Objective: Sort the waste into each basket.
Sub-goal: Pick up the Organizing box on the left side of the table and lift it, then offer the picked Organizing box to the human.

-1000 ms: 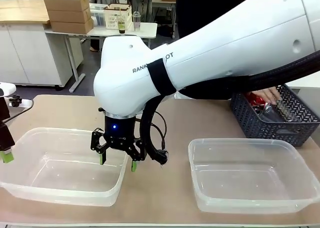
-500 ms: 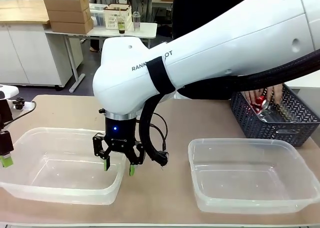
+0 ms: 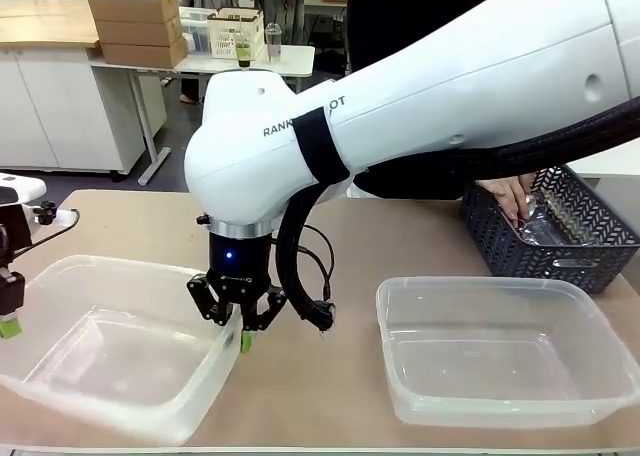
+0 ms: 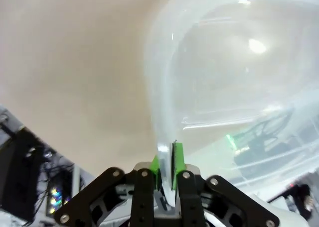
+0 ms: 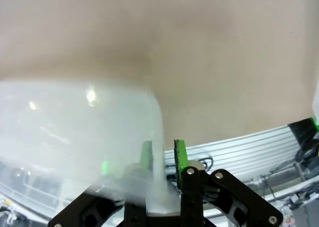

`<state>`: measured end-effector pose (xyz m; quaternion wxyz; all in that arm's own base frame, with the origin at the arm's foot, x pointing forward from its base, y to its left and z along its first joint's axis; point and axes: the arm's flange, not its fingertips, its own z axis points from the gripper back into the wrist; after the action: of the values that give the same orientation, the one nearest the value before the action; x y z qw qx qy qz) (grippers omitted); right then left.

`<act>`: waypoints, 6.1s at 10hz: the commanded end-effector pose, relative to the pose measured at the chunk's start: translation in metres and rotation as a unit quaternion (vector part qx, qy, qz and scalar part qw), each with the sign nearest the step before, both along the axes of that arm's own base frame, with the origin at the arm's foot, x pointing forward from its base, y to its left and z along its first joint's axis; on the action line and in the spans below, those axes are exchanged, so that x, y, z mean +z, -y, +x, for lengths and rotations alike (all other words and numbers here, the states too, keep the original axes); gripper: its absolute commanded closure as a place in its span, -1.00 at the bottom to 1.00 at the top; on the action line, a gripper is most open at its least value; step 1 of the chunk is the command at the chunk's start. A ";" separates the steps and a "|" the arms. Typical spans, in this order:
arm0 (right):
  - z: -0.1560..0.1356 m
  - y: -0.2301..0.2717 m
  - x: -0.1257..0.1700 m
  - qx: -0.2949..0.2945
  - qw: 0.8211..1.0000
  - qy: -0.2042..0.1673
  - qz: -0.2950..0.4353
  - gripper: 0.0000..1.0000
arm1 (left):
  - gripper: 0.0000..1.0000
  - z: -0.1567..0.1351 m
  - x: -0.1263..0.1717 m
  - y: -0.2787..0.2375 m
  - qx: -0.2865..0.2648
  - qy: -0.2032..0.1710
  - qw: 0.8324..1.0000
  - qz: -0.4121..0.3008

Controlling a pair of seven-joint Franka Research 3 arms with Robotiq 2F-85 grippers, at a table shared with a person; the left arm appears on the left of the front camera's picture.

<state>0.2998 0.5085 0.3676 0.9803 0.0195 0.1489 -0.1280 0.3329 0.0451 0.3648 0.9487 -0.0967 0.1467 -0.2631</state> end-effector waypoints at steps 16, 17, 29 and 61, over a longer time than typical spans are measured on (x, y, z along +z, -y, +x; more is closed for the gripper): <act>-0.020 0.226 0.082 -0.017 0.998 -0.059 -0.026 1.00 | 1.00 -0.051 0.181 0.107 0.047 0.115 0.978 -0.169; -0.021 0.222 0.071 0.013 0.994 -0.089 0.056 1.00 | 1.00 -0.050 0.175 0.108 0.038 0.100 0.982 -0.153; 0.070 0.239 0.149 0.099 0.977 0.174 -0.069 0.90 | 0.88 -0.081 0.165 0.227 0.349 0.159 0.903 -0.195; 0.079 0.248 0.153 0.122 0.966 0.229 0.016 0.90 | 0.88 -0.032 0.146 0.222 0.393 0.172 0.898 -0.098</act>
<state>0.3817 0.2577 0.5222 0.9958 0.0506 -0.0760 0.0080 0.2994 -0.1790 0.5058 0.9768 -0.1800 -0.0810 0.0829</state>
